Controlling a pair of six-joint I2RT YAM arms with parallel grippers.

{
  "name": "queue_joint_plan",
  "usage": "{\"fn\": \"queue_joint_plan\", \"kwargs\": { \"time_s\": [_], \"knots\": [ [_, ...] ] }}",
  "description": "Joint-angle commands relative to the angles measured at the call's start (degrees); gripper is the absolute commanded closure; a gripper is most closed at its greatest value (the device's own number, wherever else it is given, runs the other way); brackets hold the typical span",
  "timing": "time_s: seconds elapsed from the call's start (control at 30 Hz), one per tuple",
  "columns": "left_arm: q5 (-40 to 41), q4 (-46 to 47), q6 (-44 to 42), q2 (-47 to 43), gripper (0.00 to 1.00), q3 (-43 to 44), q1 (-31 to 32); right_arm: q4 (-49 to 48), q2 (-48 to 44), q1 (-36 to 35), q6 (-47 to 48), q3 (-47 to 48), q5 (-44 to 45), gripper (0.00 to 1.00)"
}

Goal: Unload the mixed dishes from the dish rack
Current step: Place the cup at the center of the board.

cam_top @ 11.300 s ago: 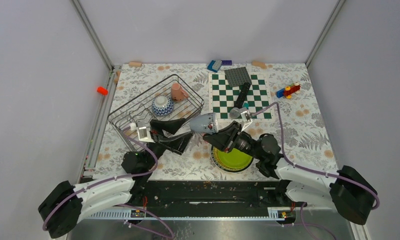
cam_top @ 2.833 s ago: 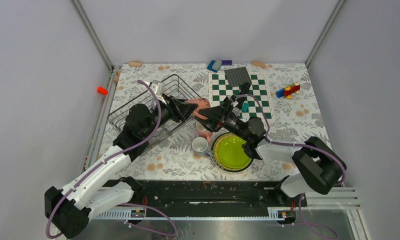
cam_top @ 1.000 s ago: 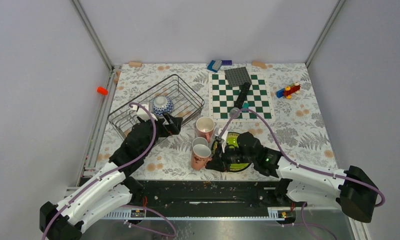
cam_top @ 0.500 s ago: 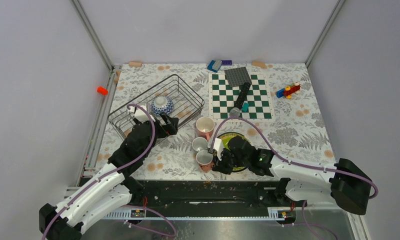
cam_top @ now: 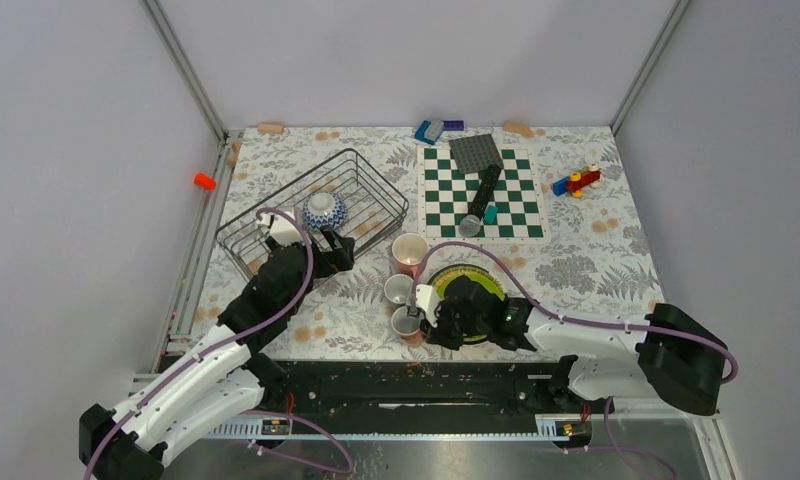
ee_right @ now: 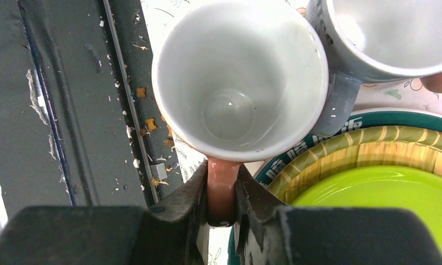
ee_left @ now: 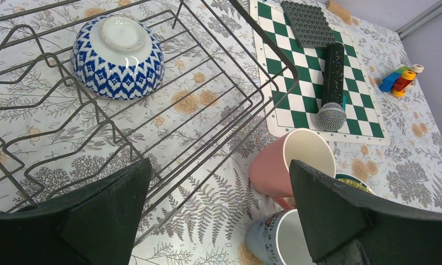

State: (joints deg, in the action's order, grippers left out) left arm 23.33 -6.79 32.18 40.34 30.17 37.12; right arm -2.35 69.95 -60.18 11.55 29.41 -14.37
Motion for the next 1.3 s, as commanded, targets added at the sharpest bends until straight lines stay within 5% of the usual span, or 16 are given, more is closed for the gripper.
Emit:
{"fn": "queue_joint_plan", "kwargs": {
  "time_s": [0.0,0.67,1.03,1.13,1.27],
  "knots": [
    [2.05,1.15,-0.53,0.0,0.01,1.53,0.03,-4.53,0.82,-0.88,2.38,3.03,-0.04,0.82],
    [1.97,1.11,-0.37,0.32,0.01,1.82,0.01,-2.0,-0.29,-2.05,3.88,2.68,3.66,0.46],
    [2.14,0.0,-0.24,0.42,0.01,2.88,0.05,-1.09,-7.04,-2.07,3.21,0.54,6.72,0.17],
    [2.99,-1.02,-0.03,1.59,0.01,3.89,0.05,-0.67,-9.77,-2.04,2.58,0.24,7.36,0.02],
    [5.86,-3.86,1.0,5.13,0.01,6.72,0.03,0.49,-13.22,-2.04,1.41,0.81,9.84,0.0]
  ]
}}
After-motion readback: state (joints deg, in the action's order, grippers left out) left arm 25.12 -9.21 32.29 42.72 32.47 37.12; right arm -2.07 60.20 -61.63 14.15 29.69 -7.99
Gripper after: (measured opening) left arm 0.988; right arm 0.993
